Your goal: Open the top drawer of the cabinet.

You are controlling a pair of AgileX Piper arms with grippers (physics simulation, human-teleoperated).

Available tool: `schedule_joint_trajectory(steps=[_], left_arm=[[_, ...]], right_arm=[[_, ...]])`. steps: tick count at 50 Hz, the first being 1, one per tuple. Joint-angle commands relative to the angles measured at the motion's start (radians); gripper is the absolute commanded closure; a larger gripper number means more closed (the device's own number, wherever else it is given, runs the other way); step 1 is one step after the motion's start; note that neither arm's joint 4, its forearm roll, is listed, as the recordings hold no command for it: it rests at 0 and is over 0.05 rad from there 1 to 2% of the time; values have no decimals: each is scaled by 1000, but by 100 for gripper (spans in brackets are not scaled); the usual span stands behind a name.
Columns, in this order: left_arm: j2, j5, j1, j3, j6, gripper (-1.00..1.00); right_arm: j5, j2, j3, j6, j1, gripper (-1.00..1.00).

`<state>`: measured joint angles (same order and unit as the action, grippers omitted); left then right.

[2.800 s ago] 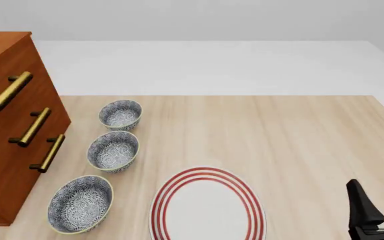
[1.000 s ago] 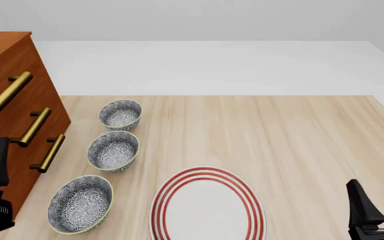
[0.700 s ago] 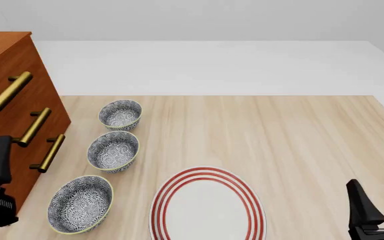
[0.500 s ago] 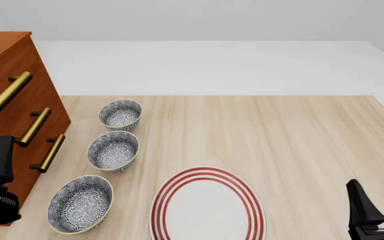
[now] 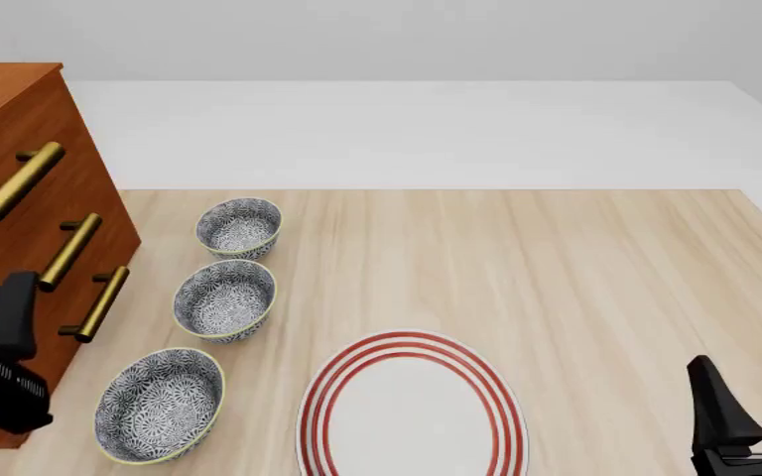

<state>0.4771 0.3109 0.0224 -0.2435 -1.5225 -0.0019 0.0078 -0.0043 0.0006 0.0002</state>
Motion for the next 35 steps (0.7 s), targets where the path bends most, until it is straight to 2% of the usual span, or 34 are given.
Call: schedule_joint_trajectory(steps=[1,35], left_arm=[[39,14,2,-6,-9,-100],[197,106,63,-48,-21,-100]], right_arm=[[0,0,0,0,0,-100],[0,0,0,0,0,-100]])
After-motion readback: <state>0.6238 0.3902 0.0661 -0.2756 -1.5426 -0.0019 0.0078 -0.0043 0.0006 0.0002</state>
